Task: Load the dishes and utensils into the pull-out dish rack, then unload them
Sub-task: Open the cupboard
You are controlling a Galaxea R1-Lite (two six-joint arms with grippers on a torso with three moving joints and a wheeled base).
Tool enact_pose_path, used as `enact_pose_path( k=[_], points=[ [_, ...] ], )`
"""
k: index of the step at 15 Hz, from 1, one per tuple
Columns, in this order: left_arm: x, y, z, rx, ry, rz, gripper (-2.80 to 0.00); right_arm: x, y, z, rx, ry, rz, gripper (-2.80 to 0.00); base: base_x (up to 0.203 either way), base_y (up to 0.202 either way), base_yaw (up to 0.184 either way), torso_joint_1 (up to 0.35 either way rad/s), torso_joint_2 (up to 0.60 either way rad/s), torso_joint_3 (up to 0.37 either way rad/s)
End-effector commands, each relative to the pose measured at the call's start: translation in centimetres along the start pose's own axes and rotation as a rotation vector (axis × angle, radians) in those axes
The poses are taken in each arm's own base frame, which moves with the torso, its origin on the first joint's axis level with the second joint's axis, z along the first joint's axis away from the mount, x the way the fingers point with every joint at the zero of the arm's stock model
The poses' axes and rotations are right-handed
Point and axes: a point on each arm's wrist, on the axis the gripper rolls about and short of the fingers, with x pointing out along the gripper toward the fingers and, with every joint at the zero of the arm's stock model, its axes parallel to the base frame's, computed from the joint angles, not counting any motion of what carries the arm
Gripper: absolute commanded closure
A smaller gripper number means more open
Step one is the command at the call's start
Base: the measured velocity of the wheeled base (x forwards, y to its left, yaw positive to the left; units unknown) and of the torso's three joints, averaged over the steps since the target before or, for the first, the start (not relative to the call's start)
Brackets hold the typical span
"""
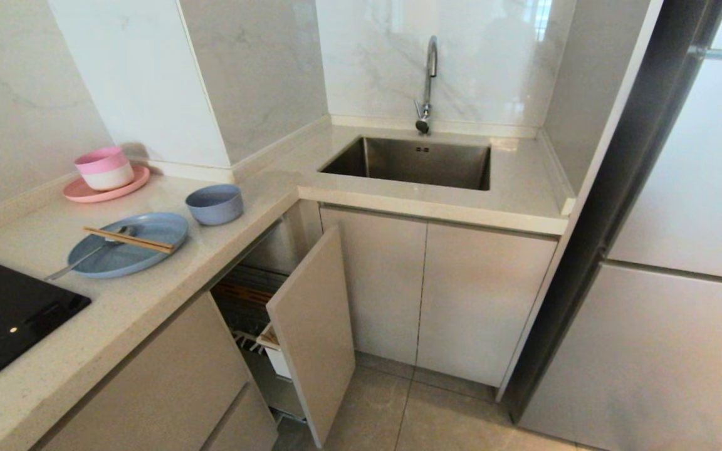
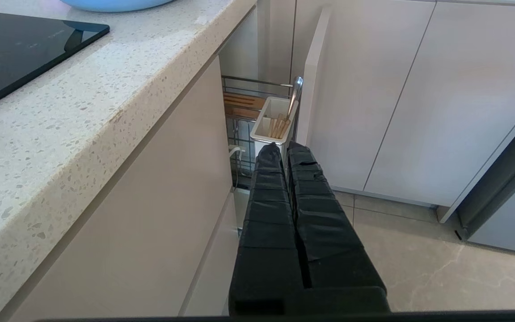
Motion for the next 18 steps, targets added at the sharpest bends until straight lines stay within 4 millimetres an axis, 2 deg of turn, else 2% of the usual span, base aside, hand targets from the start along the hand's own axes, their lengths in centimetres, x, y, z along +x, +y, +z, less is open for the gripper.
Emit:
enact_pose_path(
  k=[1, 18],
  points=[
    [0.00, 0.00, 0.00, 0.000, 0.000, 0.000, 0.00, 0.00, 0.00, 0.01, 0.000, -0.001, -0.001, 0.00, 0.000, 0.000, 0.000, 0.000, 0.00, 0.000],
    [0.00, 0.00, 0.02, 0.002, -0.002, 0.000, 0.00, 0.00, 0.00, 0.01, 0.000, -0.001, 0.000, 0.00, 0.000, 0.000, 0.000, 0.000, 0.00, 0.000]
  ],
)
